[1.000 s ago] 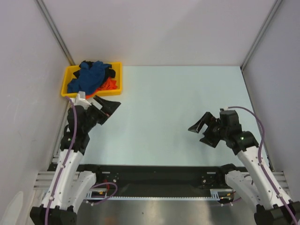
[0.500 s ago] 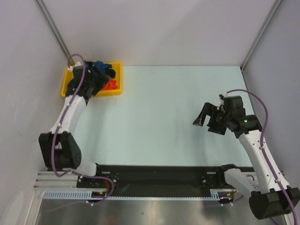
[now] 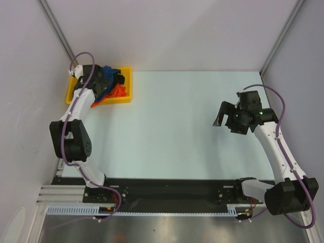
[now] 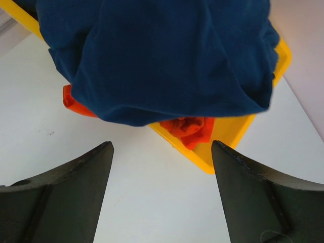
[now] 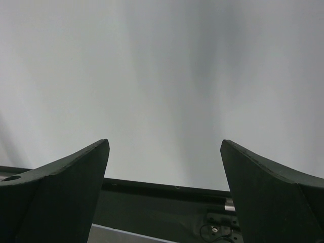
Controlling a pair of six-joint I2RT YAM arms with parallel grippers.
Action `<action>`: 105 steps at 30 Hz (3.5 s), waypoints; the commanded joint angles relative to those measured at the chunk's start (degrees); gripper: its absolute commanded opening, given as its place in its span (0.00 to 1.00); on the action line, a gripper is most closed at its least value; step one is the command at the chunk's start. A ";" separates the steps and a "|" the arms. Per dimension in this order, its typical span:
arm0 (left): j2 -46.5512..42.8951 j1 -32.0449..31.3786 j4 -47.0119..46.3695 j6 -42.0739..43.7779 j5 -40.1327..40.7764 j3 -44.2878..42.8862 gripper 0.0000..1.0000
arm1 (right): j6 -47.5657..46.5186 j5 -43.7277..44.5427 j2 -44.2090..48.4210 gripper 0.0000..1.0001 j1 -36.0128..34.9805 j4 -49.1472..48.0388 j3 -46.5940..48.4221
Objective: Fold and stack the t-shirts
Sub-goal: Grab the tshirt from the pile, then move the tshirt to the center of the board, then flatten the tshirt out
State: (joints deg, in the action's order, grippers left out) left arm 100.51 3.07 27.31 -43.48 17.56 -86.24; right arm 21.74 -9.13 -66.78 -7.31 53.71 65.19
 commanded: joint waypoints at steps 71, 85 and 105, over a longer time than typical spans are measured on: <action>-25.24 -28.37 -3.32 15.80 -26.53 -27.38 0.00 | 1.64 -5.12 -9.16 1.00 -9.56 -0.72 13.74; -37.05 -30.75 9.95 19.74 -23.53 18.11 0.92 | -1.08 -10.73 -2.91 1.00 -9.91 -0.63 -2.07; -10.52 -61.94 9.95 21.77 -24.34 18.22 1.00 | 4.89 -19.77 -10.28 0.82 -12.38 -14.68 -21.24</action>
State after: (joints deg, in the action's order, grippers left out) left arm 88.51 -55.66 34.85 -24.62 -12.03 -62.63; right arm 25.19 -27.92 -74.87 -21.32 42.89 44.56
